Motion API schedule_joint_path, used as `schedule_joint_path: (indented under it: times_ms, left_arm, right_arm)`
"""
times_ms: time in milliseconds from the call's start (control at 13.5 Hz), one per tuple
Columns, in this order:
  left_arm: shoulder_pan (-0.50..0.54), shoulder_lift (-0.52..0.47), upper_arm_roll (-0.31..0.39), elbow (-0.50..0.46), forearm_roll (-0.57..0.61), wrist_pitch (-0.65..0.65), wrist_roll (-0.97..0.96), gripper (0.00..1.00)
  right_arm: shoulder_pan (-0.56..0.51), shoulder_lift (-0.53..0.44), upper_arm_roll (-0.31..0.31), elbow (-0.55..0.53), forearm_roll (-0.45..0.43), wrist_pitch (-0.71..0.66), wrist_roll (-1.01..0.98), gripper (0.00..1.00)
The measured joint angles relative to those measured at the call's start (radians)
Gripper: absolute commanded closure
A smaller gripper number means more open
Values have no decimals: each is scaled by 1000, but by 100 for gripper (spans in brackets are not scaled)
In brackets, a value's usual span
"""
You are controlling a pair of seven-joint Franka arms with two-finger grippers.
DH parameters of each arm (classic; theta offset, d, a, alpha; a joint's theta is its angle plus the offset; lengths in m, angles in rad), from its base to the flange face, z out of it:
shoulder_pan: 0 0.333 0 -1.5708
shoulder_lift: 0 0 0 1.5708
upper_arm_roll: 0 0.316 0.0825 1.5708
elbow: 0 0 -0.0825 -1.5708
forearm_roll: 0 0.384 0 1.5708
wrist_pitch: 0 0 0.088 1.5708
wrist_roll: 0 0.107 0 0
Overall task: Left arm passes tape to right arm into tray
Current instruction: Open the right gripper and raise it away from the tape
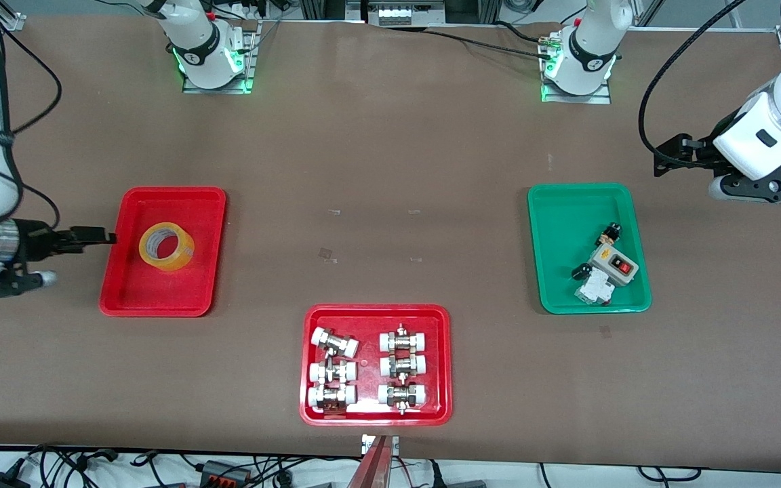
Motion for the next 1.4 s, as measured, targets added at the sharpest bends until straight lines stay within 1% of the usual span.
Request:
schedule_joint_path:
  times_ms: [148,370,517,739,813,1035,1183,1404]
  left_arm:
    - [0,0,0,0,0,0,0,0]
    - [-1,0,-1,0,-1,2,0,0]
    - [-1,0,-1,0,-2,2,-1,0]
    - [-1,0,-1,0,-4,3,-1,0]
    - [-1,0,-2,0,-4,4,-1,0]
    - [-3,0,-4,0,-5,5,-1,0]
    - [-3,0,-4,0,-5,5,-1,0]
    - [-3,0,-4,0,-5,7,-1,0]
  right_arm:
    - [30,-21,2,50,-26,-28,116,0]
    - [92,-24,8,114,-35,-73,330,0]
    - [119,-24,8,180,-45,-106,381,0]
    - [125,-30,7,312,-65,-179,395,0]
    - [125,-31,6,335,-75,-199,406,0]
    - [126,-30,6,347,-120,-210,442,0]
    - [132,-39,7,360,-168,-208,449,0]
    - [135,-71,5,367,-190,-191,450,0]
